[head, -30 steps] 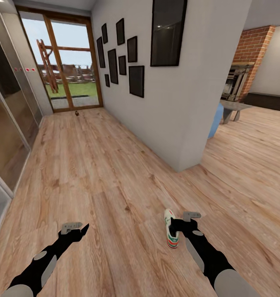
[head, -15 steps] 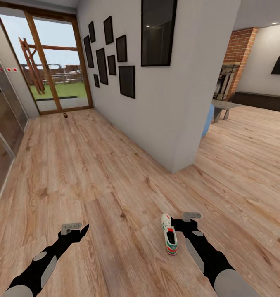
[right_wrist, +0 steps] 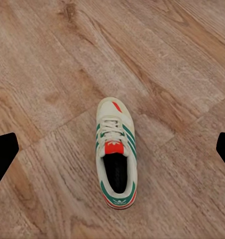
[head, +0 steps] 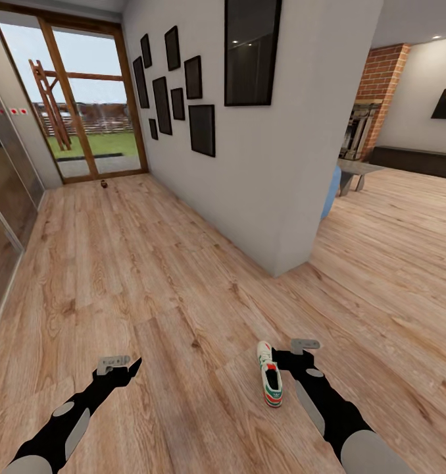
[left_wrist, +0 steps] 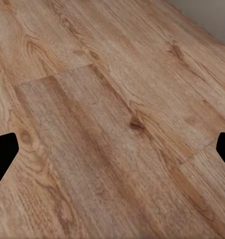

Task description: Pick up the two gym shoes and the two sandals from the corridor floor and place them onto the hallstand (shoe rack) in the corridor, making sure they are on the rack and not on the floor. Arrange them so the two gym shoes are next to each other and the two sandals are next to each other.

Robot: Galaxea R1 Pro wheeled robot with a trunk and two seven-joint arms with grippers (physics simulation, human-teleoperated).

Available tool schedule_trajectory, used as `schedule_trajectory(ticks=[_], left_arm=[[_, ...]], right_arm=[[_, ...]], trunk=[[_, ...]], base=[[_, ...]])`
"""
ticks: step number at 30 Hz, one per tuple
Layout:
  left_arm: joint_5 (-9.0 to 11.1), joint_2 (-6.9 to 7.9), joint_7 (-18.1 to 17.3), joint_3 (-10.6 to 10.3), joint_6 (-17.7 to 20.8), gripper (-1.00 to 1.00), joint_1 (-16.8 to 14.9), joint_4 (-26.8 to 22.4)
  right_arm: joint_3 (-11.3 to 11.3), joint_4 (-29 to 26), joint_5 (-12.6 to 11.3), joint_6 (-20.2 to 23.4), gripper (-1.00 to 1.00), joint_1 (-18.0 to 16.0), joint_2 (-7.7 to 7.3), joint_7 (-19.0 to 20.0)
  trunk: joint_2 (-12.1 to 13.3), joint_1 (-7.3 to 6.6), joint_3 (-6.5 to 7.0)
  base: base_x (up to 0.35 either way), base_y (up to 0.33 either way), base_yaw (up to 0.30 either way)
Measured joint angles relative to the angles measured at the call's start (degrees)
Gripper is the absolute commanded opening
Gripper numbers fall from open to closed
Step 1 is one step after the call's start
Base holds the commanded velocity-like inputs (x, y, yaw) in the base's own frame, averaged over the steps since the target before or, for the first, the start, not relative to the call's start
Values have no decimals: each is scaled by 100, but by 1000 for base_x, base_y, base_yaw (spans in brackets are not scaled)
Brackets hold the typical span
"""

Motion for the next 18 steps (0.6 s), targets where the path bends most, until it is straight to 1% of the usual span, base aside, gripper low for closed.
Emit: schedule_trajectory(ticks=[5,9,13,18], left_arm=[[0,2,0,0,0,100,4,0],[0,3,0,0,0,100,6,0],[0,-1,0,2,0,100,7,0],[0,-5,-1,8,2,100,4,-1]], right_arm=[[-5,4,3,-7,100,0,-2,0],[-7,0,3,-7,100,0,-5,0],[-4,-1,4,-5,100,0,-6,-3],[-3,-4,4,2,100,0,-6,-7]], trunk=[[0,0,0],[0,-1,0],[0,-2,0],[0,-2,0]], base=[[8,0,0],[75,0,0],[152,27,0],[204,129,0]])
